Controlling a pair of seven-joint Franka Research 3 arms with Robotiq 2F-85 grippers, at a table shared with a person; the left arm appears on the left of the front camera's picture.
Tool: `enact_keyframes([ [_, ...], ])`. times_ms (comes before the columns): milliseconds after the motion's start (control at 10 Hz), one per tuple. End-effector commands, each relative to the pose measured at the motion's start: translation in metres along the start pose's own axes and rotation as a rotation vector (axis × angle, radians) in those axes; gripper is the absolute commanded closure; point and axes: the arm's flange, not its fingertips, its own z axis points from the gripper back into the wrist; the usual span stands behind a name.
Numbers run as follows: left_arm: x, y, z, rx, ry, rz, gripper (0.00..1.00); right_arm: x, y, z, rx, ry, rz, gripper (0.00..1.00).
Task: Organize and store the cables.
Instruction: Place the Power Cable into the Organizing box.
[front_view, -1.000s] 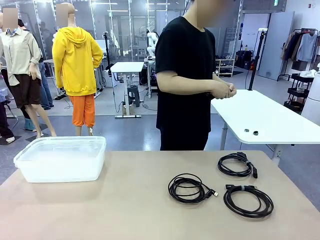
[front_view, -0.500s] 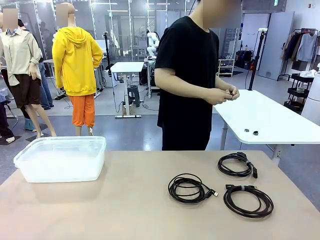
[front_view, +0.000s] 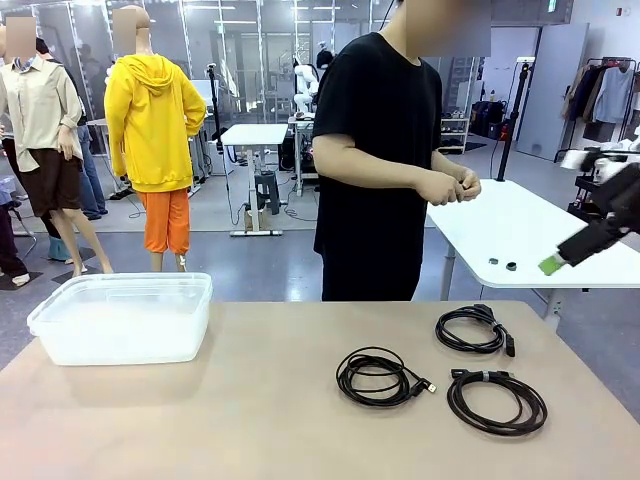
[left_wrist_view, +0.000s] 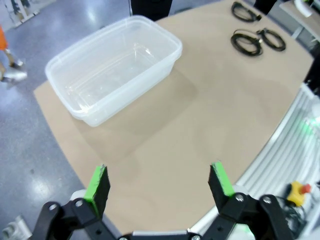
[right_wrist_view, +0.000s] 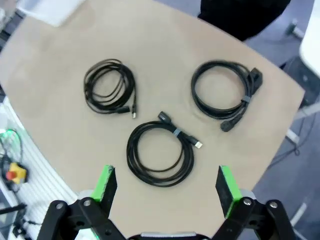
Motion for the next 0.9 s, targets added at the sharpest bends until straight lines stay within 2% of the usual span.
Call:
enact_keyframes([
  [0,0.001,0.000,0.000,-0.008,-0.008,-0.011,0.00,0.039,-0.035,-0.017,-0.069,0.111,-0.133,0.00],
  [300,0.001,0.000,0.000,-0.008,-0.008,-0.011,0.00,0.067,-0.075,-0.087,-0.175,0.174,-0.263,0.00],
  [600,0.001,0.000,0.000,-0.008,-0.008,-0.011,0.00,0.063,-0.111,-0.160,-0.284,0.233,-0.366,0.00],
  [800,0.001,0.000,0.000,-0.008,-0.008,-0.011,0.00,0.054,-0.121,-0.197,-0.281,0.243,-0.385,0.00],
])
